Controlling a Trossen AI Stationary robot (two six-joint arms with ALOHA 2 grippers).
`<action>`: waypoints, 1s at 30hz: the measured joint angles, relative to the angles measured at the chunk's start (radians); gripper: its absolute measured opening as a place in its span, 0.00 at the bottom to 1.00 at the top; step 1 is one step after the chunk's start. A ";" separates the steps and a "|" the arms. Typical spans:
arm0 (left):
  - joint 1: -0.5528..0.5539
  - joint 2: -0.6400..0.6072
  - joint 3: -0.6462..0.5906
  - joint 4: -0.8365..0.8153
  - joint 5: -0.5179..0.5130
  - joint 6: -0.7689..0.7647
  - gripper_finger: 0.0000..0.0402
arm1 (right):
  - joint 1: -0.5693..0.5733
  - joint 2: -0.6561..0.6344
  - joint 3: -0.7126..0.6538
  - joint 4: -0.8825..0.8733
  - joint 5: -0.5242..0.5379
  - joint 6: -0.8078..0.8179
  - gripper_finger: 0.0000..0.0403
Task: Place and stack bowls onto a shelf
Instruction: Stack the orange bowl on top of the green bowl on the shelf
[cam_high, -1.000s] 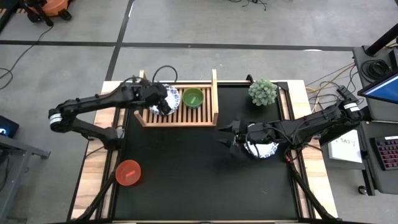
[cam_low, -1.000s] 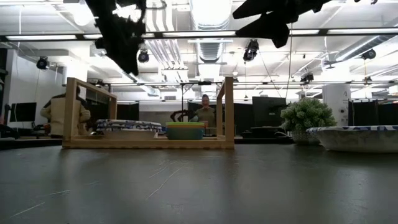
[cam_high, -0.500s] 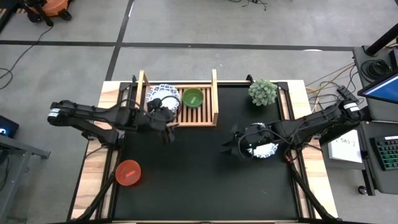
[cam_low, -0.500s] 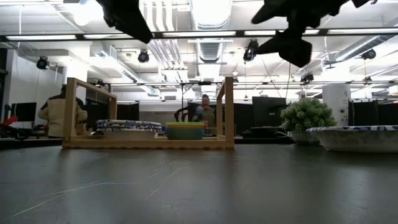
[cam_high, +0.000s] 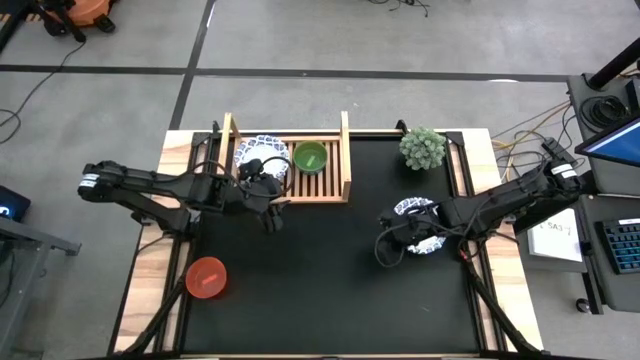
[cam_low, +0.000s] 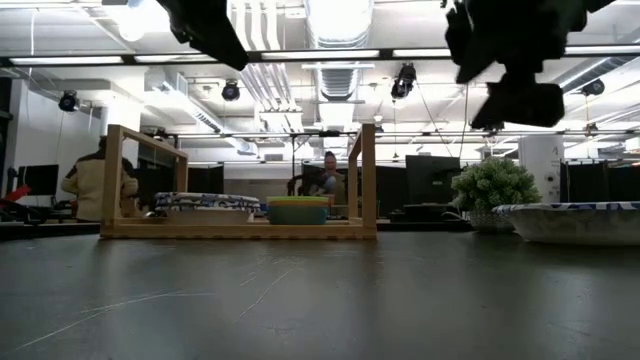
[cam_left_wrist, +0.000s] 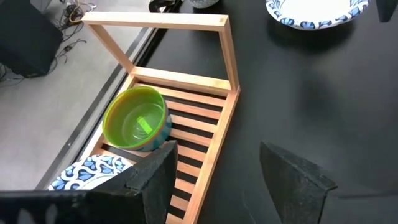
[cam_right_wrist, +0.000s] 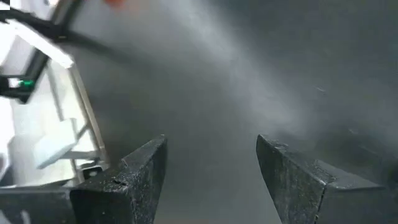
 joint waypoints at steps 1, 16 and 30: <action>0.000 0.002 0.000 -0.001 0.000 0.000 0.52 | 0.004 0.000 0.000 -0.013 -0.001 0.002 0.58; -0.001 0.000 0.000 -0.025 0.151 -0.124 0.52 | 0.040 0.077 0.295 -0.363 0.110 -0.279 0.58; -0.036 0.009 0.000 -0.407 0.400 -0.661 0.52 | 0.035 0.224 0.378 -0.706 0.294 -0.417 0.58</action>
